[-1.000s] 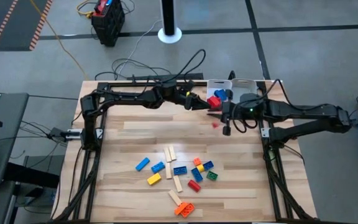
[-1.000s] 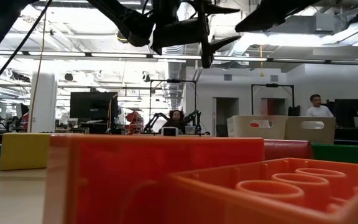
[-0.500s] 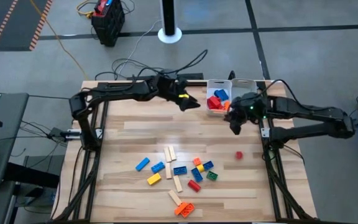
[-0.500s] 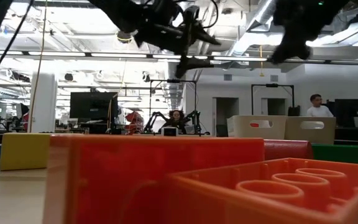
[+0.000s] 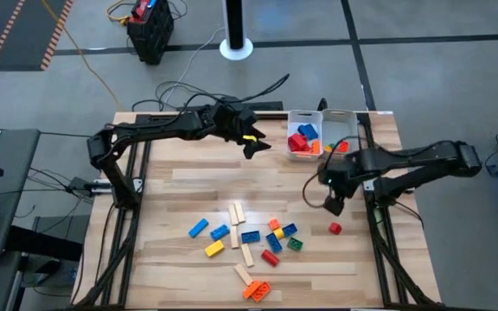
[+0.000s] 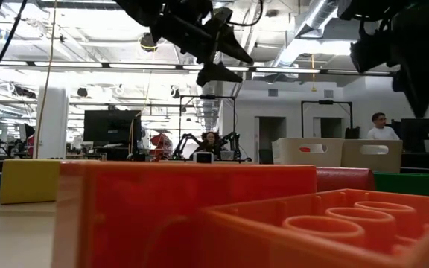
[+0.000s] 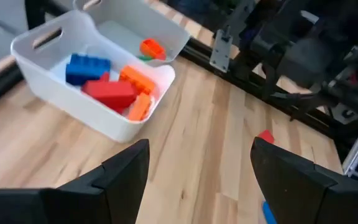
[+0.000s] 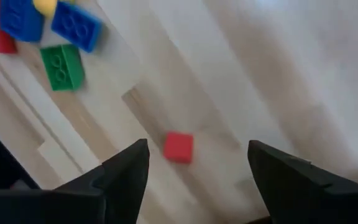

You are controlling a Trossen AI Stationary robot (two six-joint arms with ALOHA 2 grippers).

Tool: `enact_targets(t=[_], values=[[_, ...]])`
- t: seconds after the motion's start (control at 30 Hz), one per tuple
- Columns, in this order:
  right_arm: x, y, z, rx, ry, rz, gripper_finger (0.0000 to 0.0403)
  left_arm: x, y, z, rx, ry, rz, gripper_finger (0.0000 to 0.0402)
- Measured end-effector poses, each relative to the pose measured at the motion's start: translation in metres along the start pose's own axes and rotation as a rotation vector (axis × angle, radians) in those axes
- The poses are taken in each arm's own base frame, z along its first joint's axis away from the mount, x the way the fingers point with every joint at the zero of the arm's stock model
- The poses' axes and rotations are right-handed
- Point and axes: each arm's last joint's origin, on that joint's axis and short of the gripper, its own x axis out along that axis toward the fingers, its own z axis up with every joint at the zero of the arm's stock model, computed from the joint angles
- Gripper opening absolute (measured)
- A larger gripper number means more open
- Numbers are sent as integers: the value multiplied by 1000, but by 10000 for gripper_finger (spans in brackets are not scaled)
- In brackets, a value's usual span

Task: Sort blocks by size
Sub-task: Put the small red triangular wooden block into the gray bin

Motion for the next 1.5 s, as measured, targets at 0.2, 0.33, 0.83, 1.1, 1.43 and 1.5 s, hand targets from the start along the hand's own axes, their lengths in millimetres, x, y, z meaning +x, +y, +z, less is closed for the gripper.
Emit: enact_targets(t=[0.2, 0.33, 0.83, 1.1, 1.43, 1.5], values=[[29, 18, -2, 106, 119, -57, 301, -14, 8, 14, 106, -76, -17, 270], [55, 28, -1, 179, 193, -22, 302, -27, 19, 21, 121, -83, -88, 270], [103, 39, -9, 300, 415, -170, 302, -42, 46, 21, 103, -31, -208, 270], [120, 41, -3, 262, 400, -195, 302, -42, 49, 13, 102, 43, -195, 270], [134, 39, -1, 175, 430, -223, 270, -42, 49, 12, 103, 51, -194, 270], [133, 38, -1, 166, 432, -223, 252, -42, 49, 12, 104, 49, -194, 270]])
